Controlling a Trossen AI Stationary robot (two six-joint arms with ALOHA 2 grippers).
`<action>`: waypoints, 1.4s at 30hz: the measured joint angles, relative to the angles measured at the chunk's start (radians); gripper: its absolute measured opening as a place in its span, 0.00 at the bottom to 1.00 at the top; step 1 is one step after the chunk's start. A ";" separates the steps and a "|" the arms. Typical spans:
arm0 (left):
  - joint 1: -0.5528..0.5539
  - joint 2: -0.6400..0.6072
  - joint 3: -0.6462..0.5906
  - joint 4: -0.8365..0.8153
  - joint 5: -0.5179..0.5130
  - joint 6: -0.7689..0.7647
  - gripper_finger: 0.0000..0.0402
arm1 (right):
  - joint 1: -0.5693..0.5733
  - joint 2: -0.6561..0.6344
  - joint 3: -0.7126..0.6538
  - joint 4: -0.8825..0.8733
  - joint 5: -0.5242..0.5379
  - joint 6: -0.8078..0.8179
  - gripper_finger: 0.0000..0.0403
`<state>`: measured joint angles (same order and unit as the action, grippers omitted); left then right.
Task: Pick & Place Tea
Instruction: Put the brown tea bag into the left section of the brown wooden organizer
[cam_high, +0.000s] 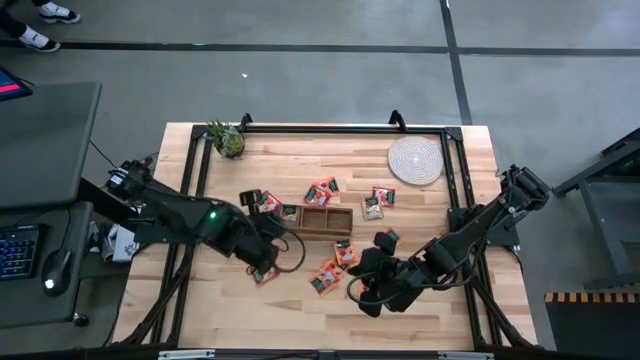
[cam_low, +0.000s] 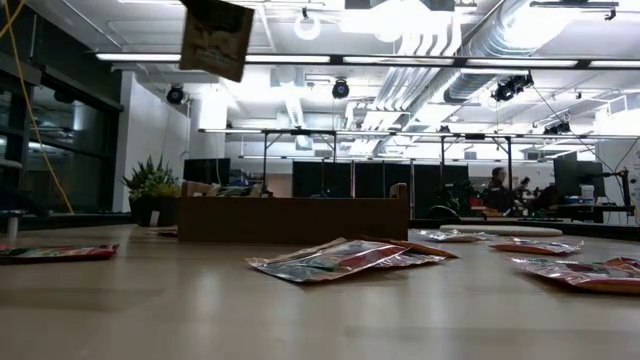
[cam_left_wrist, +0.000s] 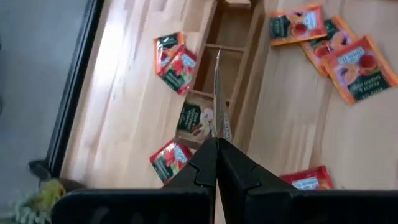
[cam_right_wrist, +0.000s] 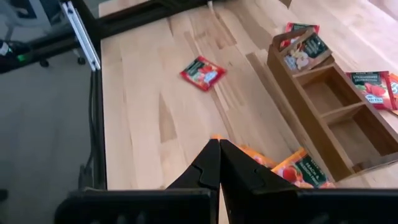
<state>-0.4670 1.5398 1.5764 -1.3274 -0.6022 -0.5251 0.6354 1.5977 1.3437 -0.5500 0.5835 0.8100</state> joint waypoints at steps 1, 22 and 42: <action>0.014 0.000 0.000 0.020 0.010 0.038 0.00 | -0.003 0.000 0.000 0.002 0.004 0.005 0.00; 0.391 -0.379 -0.669 0.644 0.455 0.363 0.00 | -0.030 -0.003 0.032 0.048 0.114 0.025 0.00; 0.606 -0.321 -0.756 0.787 0.692 0.587 0.00 | -0.073 -0.003 0.032 0.054 0.108 0.029 0.00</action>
<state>0.1387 1.2190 0.8201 -0.5402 0.0900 0.0617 0.5627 1.5948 1.3754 -0.4965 0.6919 0.8387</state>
